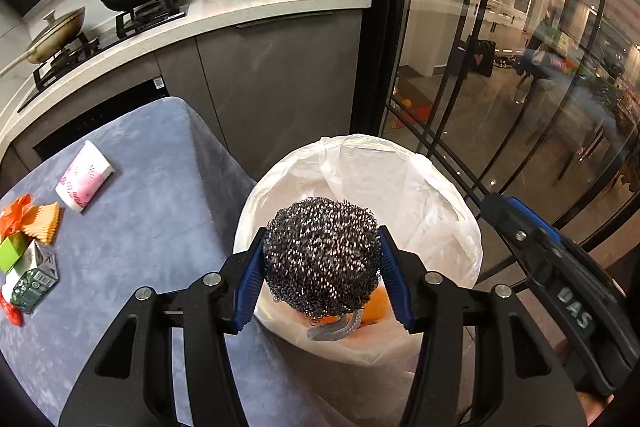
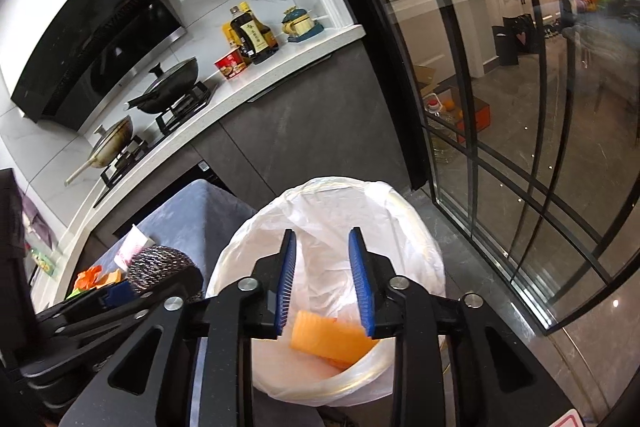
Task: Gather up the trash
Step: 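Carry the foam sleeve and steel wool over the bin and open both tools, then move both tools back from the bin to the trash on the table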
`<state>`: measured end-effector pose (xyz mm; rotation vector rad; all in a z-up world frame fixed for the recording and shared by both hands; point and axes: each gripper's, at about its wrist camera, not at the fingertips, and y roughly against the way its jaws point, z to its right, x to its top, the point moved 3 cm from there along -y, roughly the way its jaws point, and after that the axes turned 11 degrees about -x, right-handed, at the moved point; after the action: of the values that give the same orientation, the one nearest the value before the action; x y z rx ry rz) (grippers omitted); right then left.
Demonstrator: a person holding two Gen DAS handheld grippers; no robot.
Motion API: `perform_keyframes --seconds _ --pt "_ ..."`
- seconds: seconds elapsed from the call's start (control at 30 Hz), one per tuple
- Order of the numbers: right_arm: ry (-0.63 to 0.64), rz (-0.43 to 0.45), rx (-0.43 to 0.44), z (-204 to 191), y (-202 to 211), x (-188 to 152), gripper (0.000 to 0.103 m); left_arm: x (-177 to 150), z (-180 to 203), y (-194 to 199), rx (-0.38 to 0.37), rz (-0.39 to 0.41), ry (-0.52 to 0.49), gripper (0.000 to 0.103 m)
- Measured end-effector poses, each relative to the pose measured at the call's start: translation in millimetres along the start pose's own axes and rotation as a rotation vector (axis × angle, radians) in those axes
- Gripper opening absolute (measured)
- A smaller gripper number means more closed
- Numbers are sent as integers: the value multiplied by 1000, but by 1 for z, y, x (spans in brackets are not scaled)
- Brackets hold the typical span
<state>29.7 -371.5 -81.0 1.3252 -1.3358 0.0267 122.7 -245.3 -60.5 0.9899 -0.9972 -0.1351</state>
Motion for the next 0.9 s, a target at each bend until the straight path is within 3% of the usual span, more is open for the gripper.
perform_keyframes --seconds 0.17,0.23,0.27,0.7,0.9 --pt "-3 3 1 4 2 0 30 4 3 -5 9 4 -6 56" --pt "-1 7 2 3 3 1 31 7 2 -4 21 20 -7 72" --pt "0 9 4 2 4 1 31 8 3 -1 28 32 -9 74" --pt "15 15 39 -14 14 -2 39 7 -14 16 44 58 38 75" --pt "34 23 62 -29 24 -6 44 -1 -33 36 72 81 76 82"
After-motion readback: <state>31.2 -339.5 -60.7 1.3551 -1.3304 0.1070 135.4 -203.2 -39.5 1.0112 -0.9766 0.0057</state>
